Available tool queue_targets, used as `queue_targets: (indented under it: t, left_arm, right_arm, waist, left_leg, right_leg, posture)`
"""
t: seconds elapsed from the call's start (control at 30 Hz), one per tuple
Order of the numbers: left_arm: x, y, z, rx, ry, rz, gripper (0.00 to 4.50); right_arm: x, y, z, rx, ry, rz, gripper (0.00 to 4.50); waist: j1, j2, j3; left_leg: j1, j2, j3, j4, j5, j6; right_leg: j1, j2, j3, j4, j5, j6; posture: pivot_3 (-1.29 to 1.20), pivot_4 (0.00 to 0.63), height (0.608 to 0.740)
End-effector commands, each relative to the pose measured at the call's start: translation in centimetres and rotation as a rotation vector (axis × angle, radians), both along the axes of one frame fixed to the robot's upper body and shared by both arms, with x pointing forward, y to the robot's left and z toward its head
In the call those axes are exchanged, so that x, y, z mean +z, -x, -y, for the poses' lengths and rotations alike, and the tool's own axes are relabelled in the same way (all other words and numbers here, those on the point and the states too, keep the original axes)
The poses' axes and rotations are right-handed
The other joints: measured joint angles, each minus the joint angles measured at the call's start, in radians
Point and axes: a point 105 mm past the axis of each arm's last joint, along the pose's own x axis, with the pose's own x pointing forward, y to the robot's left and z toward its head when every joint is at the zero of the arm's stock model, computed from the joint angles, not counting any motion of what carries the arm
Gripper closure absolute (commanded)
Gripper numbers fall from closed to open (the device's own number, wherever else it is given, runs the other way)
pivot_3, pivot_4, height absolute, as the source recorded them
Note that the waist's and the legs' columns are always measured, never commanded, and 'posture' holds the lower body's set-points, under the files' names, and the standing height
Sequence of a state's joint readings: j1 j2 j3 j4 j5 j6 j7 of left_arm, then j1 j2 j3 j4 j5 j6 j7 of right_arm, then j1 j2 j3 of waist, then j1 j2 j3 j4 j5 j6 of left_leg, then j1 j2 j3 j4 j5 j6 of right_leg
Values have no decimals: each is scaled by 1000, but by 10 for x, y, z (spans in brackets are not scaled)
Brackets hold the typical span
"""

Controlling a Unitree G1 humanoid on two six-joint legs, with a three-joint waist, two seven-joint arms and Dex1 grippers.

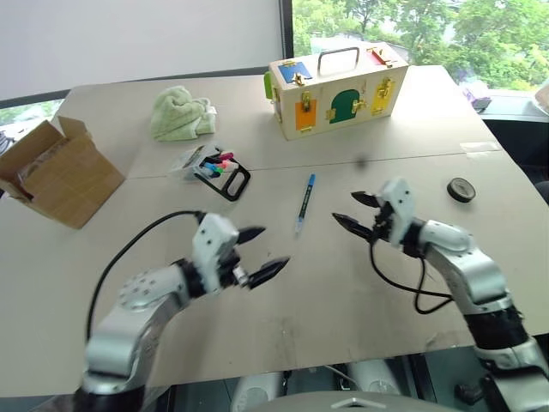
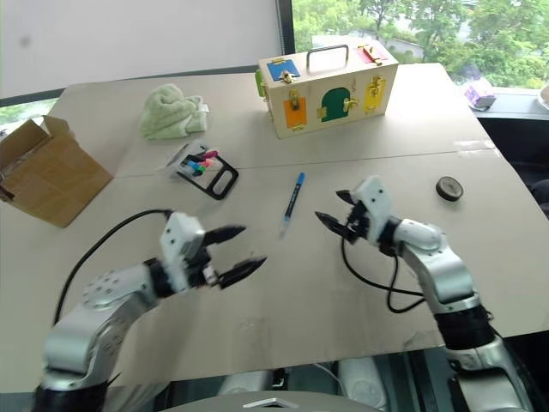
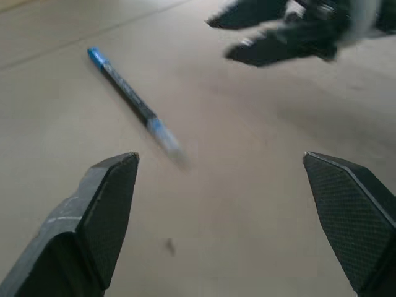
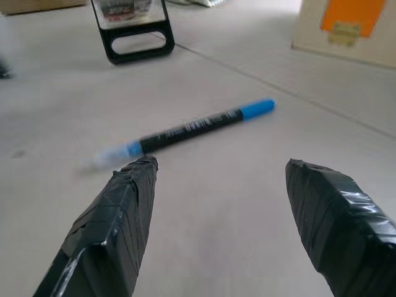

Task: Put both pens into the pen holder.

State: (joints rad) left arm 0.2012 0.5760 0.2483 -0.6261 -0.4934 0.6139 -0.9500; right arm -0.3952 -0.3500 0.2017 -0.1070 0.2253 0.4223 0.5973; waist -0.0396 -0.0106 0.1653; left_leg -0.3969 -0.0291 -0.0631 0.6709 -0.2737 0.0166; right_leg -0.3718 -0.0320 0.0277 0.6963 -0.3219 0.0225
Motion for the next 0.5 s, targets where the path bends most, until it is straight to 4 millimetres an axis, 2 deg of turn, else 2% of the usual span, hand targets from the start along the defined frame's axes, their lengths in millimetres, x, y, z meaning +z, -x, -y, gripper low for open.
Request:
queue_targets:
  t: [0.03, 0.13, 0.17, 0.23, 0.37, 0.47, 0.5]
  left_arm:
    - [27, 18, -24, -14, -6, 77, 101]
    - [38, 23, -44, 22, -43, 100, 101]
    - [41, 25, -46, 22, -57, 100, 0]
    - [46, 26, -53, 40, -71, 107, 0]
    - [57, 16, -64, 106, -91, 168, 0]
    - [59, 10, -61, 112, -92, 189, 0]
    - [60, 8, -60, 111, -90, 193, 0]
  right_arm:
    - [-6, -7, -28, -21, 57, -6, 975]
    - [-17, -18, -36, -112, 78, -121, 975]
    - [-16, -20, -39, -131, 69, -139, 469]
    - [-13, -24, -46, -153, 67, -159, 31]
    - [-21, -34, -50, -258, 163, -251, 31]
    - [-26, -30, -56, -232, 215, -275, 31]
    - [-28, -27, -58, -217, 231, -287, 265]
  waist:
    - [7, 0, 0]
    - [23, 0, 0]
    - [26, 0, 0]
    - [25, 0, 0]
    - [22, 0, 0]
    - [21, 0, -1]
    - [20, 0, -1]
  left_leg:
    - [0, 0, 0, 0, 0, 0]
    - [0, -1, -2, -1, 0, 0]
    - [-1, -1, -2, -1, 0, 0]
    - [0, -2, -2, 0, 0, 0]
    - [0, -2, -2, -1, 0, 0]
    - [0, -2, -2, -3, 0, -1]
    - [0, -2, -2, -3, 0, -1]
  right_leg:
    - [0, 0, 0, 0, 0, 0]
    - [-1, -1, -2, -1, 0, 0]
    - [-1, -2, -2, -1, 0, 0]
    - [-1, -2, -2, -1, 0, 0]
    - [-2, -2, -2, 0, 0, -1]
    - [-3, -1, -2, 1, 0, -1]
    - [-3, -1, -1, 1, 0, -1]
  posture:
    - [0, 150, 740]
    - [0, 150, 740]
    - [0, 150, 740]
    - [0, 150, 740]
    - [0, 150, 740]
    - [0, 150, 740]
    - [0, 150, 740]
